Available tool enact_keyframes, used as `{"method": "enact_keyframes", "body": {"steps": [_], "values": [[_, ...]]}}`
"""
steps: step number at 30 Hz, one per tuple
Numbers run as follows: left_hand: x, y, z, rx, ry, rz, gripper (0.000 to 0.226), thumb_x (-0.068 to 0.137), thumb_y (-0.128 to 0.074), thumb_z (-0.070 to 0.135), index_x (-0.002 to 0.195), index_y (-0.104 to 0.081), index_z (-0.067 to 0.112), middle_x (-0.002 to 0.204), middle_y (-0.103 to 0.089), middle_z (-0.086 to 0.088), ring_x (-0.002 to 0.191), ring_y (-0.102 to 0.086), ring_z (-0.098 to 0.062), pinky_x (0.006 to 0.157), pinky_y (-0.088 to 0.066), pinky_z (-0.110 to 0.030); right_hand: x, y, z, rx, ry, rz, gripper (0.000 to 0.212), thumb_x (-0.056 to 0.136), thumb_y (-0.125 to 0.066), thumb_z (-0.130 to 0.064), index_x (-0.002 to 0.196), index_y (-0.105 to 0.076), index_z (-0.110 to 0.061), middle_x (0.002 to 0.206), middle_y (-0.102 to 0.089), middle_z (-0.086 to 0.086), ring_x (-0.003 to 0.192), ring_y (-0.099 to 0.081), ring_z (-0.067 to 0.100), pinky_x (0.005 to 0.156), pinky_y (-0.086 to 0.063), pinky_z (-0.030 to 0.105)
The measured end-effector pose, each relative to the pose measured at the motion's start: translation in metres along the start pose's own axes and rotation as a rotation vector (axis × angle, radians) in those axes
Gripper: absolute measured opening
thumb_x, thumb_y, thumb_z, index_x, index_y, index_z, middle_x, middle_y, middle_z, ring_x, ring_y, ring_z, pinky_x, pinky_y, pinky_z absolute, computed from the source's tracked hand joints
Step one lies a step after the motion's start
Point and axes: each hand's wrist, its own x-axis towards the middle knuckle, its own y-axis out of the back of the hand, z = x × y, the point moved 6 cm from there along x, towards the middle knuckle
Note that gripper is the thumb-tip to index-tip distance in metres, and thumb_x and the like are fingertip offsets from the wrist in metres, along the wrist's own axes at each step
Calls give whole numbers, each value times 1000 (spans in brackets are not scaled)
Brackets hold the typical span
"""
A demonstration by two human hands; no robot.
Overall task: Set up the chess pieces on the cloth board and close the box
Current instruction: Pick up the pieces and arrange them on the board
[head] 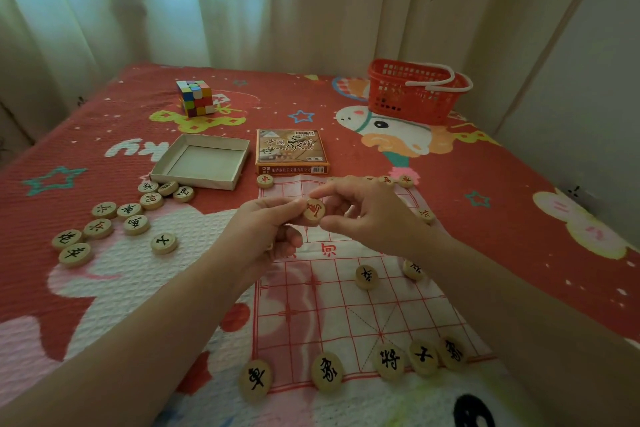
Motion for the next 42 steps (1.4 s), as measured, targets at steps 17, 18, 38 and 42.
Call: {"method": "enact_keyframes", "body": {"steps": [17, 18, 38, 42], "values": [[5, 19, 5, -166, 2, 236, 17, 83, -44, 1, 75, -59, 5, 60, -46, -2, 50, -42, -10, 43, -35, -19, 1, 6, 19, -177, -57, 89, 26, 72, -73, -12, 97, -64, -17, 84, -65, -5, 76, -59, 10, 59, -36, 6], [5, 20, 6, -218, -6, 258, 22, 80, -38, -6, 74, -57, 3, 65, -47, -5, 55, -43, -12, 46, -38, -20, 5, 5, 23, -195, -74, 82, 26, 74, -71, -12, 98, -64, -17, 85, -64, -6, 78, -59, 10, 59, -36, 6], [16, 39, 9, -134, -144, 264, 16, 94, -45, 6, 97, -59, 13, 84, -70, -3, 57, -67, -10, 52, -53, -22, 111, -43, 66, -410, -241, -43, 30, 76, -67, -20, 106, -64, -18, 105, -64, 1, 97, -57, 18, 88, -49, 38], [14, 45, 12, -79, -194, 306, 8, 93, -48, 7, 96, -51, 13, 74, -72, 1, 54, -67, -11, 53, -51, -23, 115, -46, 68, -401, -249, -14, 20, 72, -69, -21, 90, -61, -20, 96, -63, 1, 89, -57, 18, 82, -51, 40]]}}
